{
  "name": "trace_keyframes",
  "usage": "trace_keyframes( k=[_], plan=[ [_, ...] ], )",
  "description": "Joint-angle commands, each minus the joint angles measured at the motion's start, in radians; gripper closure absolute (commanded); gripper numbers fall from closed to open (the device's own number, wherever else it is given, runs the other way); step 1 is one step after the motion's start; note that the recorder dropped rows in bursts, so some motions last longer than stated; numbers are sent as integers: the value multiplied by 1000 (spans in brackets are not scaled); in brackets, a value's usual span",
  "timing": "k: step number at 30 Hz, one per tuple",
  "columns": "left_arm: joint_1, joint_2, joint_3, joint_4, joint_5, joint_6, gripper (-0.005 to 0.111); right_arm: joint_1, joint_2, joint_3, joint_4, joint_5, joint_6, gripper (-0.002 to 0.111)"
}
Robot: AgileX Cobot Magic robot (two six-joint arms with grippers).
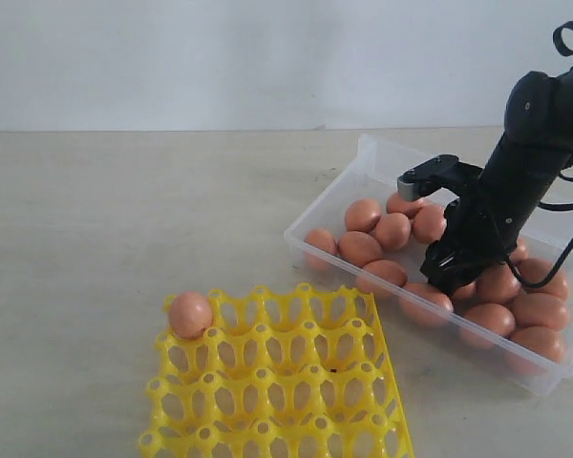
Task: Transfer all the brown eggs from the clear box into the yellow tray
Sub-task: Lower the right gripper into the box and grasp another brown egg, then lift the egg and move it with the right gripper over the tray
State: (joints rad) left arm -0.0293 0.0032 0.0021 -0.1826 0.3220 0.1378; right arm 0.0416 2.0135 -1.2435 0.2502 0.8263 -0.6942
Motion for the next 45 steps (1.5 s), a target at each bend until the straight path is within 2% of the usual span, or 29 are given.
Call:
trace_keyframes(
  k=[1, 6, 15, 19, 21, 24, 28, 30, 33, 37, 40, 45],
  plan=[
    [-4, -3, -2, -8, -11, -7, 103, -2, 6, 0, 12, -14, 3, 68],
    [-4, -3, -2, -8, -11, -7, 103, -2, 6, 0, 29, -38, 3, 109],
    [-4, -3, -2, -8, -11, -7, 103, -2, -85, 0, 101, -129, 66, 108],
    [-4, -3, -2, -8, -11, -7, 103, -2, -180, 0, 224, -183, 15, 108],
    [-4, -3, -2, -8, -11, -7, 103, 3, -218, 9, 338, -215, -75, 108],
    [-4, -3, -2, -8, -11, -7, 103, 40, -286, 82, 620, -386, -338, 108],
    [-4, -3, -2, -8, -11, -7, 103, 171, -363, 220, 1222, -753, -734, 108],
    [-4, -3, -2, -8, -11, -7, 103, 248, -366, 239, 1419, -936, -853, 108],
    [-4, -3, -2, -8, -11, -7, 103, 304, -345, 239, 1332, -985, -785, 108],
    [-4, -3, -2, -8, -11, -7, 103, 327, -311, 215, 1053, -1131, -499, 108],
    [-4, -3, -2, -8, -11, -7, 103, 327, -309, 213, 954, -1250, -360, 108],
    [-4, -3, -2, -8, -11, -7, 103, 327, -309, 213, 636, -1597, -65, 108]
  ],
)
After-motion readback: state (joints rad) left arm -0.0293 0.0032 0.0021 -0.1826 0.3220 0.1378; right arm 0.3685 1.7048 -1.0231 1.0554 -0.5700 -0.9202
